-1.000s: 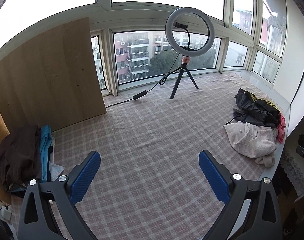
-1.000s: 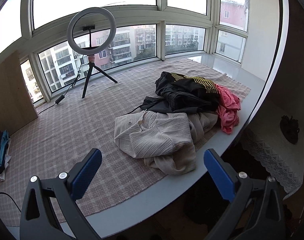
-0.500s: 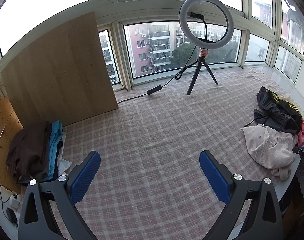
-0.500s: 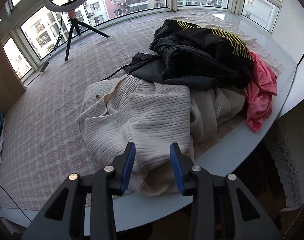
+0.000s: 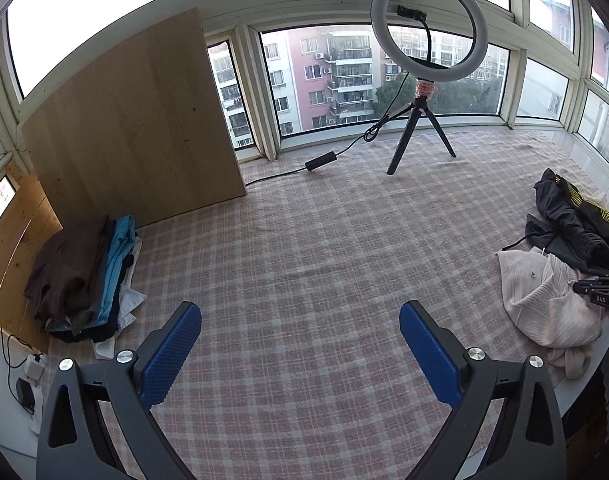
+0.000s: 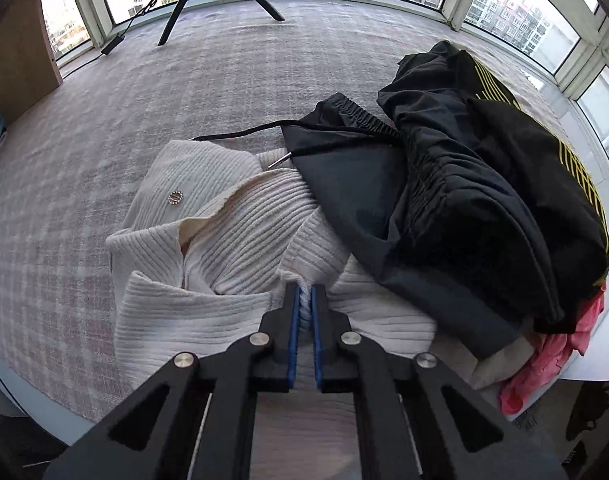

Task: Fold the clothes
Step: 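Grasp the cream ribbed sweater with the right gripper and lift it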

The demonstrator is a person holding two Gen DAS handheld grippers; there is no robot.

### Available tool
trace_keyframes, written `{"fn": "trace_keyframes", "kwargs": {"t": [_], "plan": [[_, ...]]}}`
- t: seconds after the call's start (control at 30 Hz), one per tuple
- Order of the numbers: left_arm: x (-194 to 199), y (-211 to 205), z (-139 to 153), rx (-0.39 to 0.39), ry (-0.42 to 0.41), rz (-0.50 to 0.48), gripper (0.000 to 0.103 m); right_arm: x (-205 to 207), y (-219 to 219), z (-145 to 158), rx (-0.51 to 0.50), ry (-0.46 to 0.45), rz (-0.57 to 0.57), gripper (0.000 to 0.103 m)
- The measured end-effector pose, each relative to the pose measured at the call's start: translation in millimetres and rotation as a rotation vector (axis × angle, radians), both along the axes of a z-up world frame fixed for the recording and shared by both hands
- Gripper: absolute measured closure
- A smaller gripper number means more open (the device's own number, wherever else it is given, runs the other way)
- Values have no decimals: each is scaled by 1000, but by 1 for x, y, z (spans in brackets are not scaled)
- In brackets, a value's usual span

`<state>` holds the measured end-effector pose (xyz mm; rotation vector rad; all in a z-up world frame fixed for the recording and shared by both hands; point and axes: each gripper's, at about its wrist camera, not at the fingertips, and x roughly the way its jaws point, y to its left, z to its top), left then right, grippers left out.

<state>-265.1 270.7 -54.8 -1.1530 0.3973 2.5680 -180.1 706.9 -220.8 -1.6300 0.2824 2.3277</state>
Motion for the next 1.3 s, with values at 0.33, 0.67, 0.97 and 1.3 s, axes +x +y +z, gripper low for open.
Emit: {"fn": "trace_keyframes", "kwargs": {"t": [0.33, 0.67, 0.97, 1.3], "plan": [[15, 16, 17, 13, 34, -17, 3, 47, 9, 186, -38, 535, -69, 99], [14, -33, 49, 87, 121, -6, 3, 25, -113, 389, 176, 933, 181, 103], [7, -109, 47, 121, 144, 89, 3, -30, -194, 434, 334, 731, 294, 91], [2, -92, 14, 8, 60, 33, 3, -59, -54, 98, 204, -12, 16, 61]]}}
